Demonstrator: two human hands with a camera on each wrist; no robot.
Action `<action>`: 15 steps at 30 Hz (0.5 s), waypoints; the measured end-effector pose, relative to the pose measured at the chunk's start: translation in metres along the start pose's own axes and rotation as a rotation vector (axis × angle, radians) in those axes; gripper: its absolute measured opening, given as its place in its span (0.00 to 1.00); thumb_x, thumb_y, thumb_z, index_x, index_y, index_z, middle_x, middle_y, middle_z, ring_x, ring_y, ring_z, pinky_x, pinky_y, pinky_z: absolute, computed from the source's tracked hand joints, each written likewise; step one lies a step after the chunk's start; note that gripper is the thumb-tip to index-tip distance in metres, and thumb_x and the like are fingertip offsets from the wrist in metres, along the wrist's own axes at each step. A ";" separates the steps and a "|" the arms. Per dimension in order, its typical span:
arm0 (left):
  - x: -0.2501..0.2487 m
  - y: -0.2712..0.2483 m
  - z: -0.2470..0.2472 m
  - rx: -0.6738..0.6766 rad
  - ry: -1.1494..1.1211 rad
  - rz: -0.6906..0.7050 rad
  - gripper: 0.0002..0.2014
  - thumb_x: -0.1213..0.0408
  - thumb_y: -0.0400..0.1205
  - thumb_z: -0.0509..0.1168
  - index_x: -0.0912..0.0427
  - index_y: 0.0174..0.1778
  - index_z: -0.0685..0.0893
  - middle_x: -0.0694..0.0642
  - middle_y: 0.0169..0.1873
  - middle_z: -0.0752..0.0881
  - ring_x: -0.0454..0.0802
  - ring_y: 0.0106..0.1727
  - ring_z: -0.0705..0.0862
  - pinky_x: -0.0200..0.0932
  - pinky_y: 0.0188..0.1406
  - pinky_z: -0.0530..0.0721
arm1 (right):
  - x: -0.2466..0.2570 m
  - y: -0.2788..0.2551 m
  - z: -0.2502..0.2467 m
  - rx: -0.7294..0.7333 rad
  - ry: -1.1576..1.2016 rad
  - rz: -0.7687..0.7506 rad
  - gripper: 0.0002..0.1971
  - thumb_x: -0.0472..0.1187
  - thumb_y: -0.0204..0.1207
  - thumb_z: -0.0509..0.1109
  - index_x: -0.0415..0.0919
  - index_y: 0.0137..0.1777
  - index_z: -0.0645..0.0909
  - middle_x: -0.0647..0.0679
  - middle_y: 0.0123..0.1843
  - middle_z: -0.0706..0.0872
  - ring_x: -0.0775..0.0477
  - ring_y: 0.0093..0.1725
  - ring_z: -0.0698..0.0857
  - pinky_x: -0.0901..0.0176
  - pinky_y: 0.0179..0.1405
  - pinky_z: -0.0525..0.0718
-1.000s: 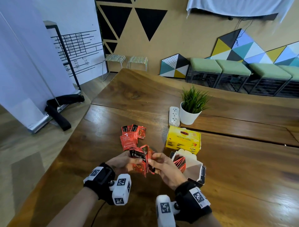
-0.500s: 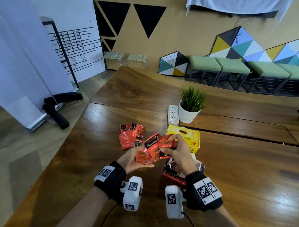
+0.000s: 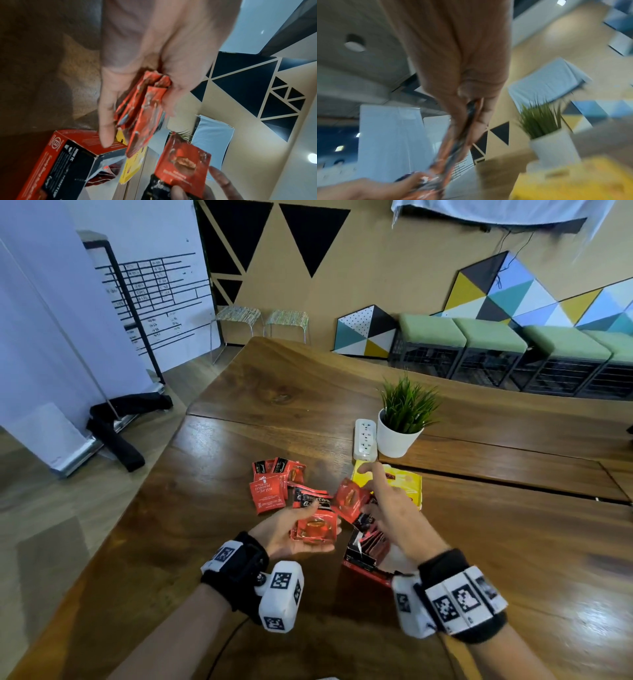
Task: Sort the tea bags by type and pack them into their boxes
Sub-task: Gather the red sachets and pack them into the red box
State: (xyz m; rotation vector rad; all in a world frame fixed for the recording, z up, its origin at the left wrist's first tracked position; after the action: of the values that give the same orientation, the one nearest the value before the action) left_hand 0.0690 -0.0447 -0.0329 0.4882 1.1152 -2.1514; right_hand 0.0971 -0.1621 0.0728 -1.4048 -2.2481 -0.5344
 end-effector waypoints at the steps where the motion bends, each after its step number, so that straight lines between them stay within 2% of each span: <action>1: 0.005 0.000 0.005 0.019 0.028 -0.037 0.21 0.54 0.82 0.59 0.67 0.63 0.75 0.70 0.52 0.87 0.62 0.56 0.86 0.63 0.58 0.83 | 0.003 0.001 -0.002 0.067 -0.076 -0.073 0.25 0.29 0.75 0.68 0.48 0.63 0.61 0.47 0.45 0.86 0.47 0.39 0.85 0.49 0.40 0.85; 3: 0.017 0.001 0.019 0.052 0.086 -0.121 0.31 0.41 0.81 0.53 0.68 0.60 0.77 0.67 0.46 0.87 0.59 0.51 0.85 0.59 0.55 0.85 | 0.012 0.002 -0.004 0.188 -0.209 -0.216 0.16 0.28 0.75 0.67 0.48 0.54 0.70 0.51 0.44 0.82 0.51 0.40 0.82 0.54 0.40 0.83; 5: 0.027 0.003 0.033 0.070 0.138 -0.203 0.40 0.31 0.77 0.45 0.68 0.53 0.80 0.64 0.42 0.85 0.55 0.47 0.84 0.50 0.50 0.86 | 0.025 0.004 -0.003 0.275 -0.270 -0.350 0.10 0.28 0.74 0.67 0.46 0.46 0.77 0.56 0.41 0.76 0.57 0.41 0.77 0.70 0.44 0.75; 6: 0.031 0.006 0.042 0.100 0.160 -0.233 0.42 0.28 0.73 0.45 0.67 0.49 0.82 0.62 0.40 0.85 0.52 0.44 0.84 0.45 0.48 0.86 | 0.032 0.007 -0.003 0.300 -0.271 -0.404 0.08 0.29 0.73 0.68 0.44 0.44 0.80 0.56 0.40 0.76 0.60 0.42 0.74 0.76 0.47 0.70; 7: 0.034 0.008 0.052 0.139 0.169 -0.254 0.43 0.25 0.69 0.51 0.66 0.47 0.85 0.60 0.39 0.87 0.50 0.41 0.85 0.41 0.45 0.86 | 0.038 0.009 -0.002 0.319 -0.266 -0.442 0.07 0.29 0.73 0.69 0.42 0.43 0.82 0.55 0.41 0.78 0.59 0.43 0.73 0.79 0.48 0.67; 8: 0.036 0.009 0.061 0.186 0.168 -0.268 0.43 0.25 0.60 0.61 0.65 0.44 0.88 0.58 0.39 0.88 0.48 0.39 0.87 0.38 0.42 0.86 | 0.041 0.011 0.000 0.332 -0.274 -0.467 0.06 0.29 0.72 0.70 0.40 0.44 0.82 0.51 0.43 0.79 0.56 0.45 0.75 0.77 0.49 0.66; 9: 0.038 0.008 0.070 0.250 0.177 -0.278 0.44 0.27 0.48 0.70 0.65 0.43 0.90 0.58 0.39 0.88 0.47 0.39 0.87 0.36 0.40 0.85 | 0.041 0.014 0.005 0.350 -0.289 -0.467 0.07 0.28 0.72 0.70 0.39 0.46 0.81 0.48 0.46 0.80 0.52 0.48 0.76 0.72 0.50 0.68; 10: 0.039 0.010 0.074 0.308 0.179 -0.278 0.46 0.30 0.40 0.75 0.64 0.44 0.90 0.57 0.41 0.88 0.46 0.40 0.88 0.35 0.40 0.85 | 0.039 0.015 0.009 0.367 -0.303 -0.444 0.09 0.28 0.71 0.70 0.39 0.49 0.79 0.45 0.49 0.78 0.49 0.50 0.76 0.65 0.51 0.71; 11: 0.039 0.010 0.077 0.353 0.173 -0.266 0.46 0.33 0.39 0.77 0.63 0.47 0.88 0.57 0.42 0.88 0.46 0.42 0.88 0.35 0.42 0.85 | 0.037 0.017 0.012 0.370 -0.301 -0.412 0.12 0.28 0.71 0.71 0.39 0.51 0.76 0.45 0.51 0.77 0.48 0.51 0.75 0.60 0.51 0.72; 13: 0.039 0.009 0.079 0.406 0.105 -0.245 0.41 0.43 0.49 0.81 0.63 0.54 0.83 0.58 0.46 0.86 0.49 0.46 0.87 0.40 0.45 0.85 | 0.033 0.020 0.009 0.330 -0.227 -0.346 0.20 0.29 0.68 0.74 0.39 0.56 0.71 0.45 0.55 0.74 0.50 0.52 0.73 0.59 0.51 0.74; 15: 0.036 0.012 0.074 0.373 0.046 -0.217 0.30 0.56 0.58 0.82 0.64 0.54 0.83 0.61 0.47 0.85 0.51 0.46 0.86 0.44 0.45 0.85 | 0.026 0.021 -0.003 0.263 -0.107 -0.263 0.28 0.34 0.70 0.75 0.41 0.66 0.67 0.44 0.64 0.73 0.49 0.60 0.74 0.59 0.60 0.74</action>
State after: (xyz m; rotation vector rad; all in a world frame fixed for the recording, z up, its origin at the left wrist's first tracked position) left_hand 0.0493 -0.1240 -0.0191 0.6069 0.8199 -2.5675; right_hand 0.1059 -0.1356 0.0912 -1.0377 -2.4997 -0.2351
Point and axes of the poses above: each hand's wrist, its own y-axis towards the middle knuckle, its own z-axis out of the palm, x = y × z, the point moved 10 cm from there along y, towards the middle knuckle
